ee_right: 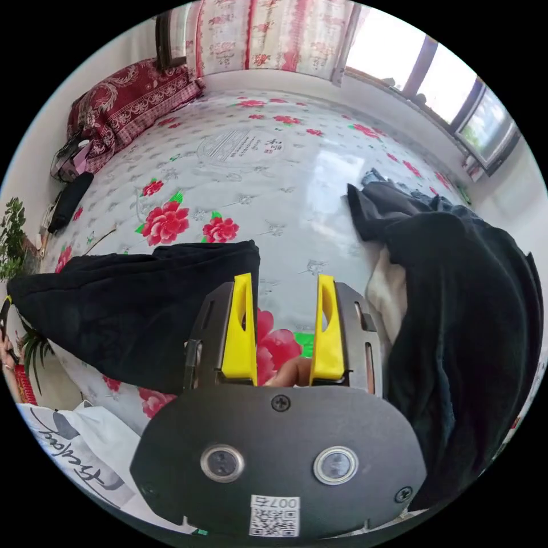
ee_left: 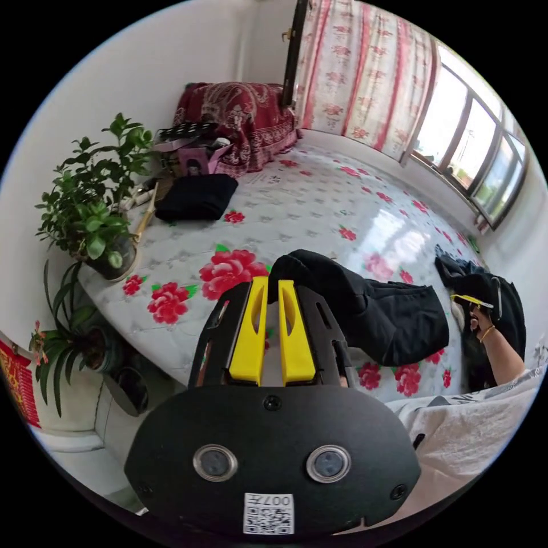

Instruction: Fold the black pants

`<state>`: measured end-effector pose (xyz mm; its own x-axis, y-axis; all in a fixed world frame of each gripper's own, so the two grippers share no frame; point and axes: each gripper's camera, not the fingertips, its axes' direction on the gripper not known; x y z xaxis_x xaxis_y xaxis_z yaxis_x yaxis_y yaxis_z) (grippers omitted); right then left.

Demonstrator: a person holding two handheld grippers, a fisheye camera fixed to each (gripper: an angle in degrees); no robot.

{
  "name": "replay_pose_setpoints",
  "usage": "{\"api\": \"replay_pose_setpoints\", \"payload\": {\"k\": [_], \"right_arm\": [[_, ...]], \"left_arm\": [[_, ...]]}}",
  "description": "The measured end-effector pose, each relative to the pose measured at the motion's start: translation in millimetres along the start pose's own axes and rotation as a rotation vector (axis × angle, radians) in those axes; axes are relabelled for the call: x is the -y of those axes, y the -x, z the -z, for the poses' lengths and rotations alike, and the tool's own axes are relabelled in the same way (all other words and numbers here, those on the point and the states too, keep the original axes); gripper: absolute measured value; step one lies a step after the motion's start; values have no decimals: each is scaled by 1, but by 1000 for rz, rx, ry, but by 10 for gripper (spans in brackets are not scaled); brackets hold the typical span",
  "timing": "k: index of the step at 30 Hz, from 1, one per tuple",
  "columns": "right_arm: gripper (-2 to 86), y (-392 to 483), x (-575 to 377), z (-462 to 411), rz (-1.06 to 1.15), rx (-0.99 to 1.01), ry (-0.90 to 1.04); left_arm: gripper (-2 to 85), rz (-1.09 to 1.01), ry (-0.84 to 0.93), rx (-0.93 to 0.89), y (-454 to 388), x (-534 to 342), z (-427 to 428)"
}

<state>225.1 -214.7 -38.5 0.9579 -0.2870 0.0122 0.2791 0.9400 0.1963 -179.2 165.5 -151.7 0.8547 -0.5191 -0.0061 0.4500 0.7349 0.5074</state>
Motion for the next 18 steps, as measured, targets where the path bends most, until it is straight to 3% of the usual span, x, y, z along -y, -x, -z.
{"api": "replay_pose_setpoints", "payload": {"k": [10,15,18], "right_arm": [[8,64,32,-69,184,109,207],[8,-9,71,46,18,257,-166],[31,-38,87,102,24,348,-219]], "left_arm": [[16,-4,16,54,-7,7,-33],[7,-22,-125,-93,-20,57,-22],[5,-70,-229,-174,-37,81,3]]}}
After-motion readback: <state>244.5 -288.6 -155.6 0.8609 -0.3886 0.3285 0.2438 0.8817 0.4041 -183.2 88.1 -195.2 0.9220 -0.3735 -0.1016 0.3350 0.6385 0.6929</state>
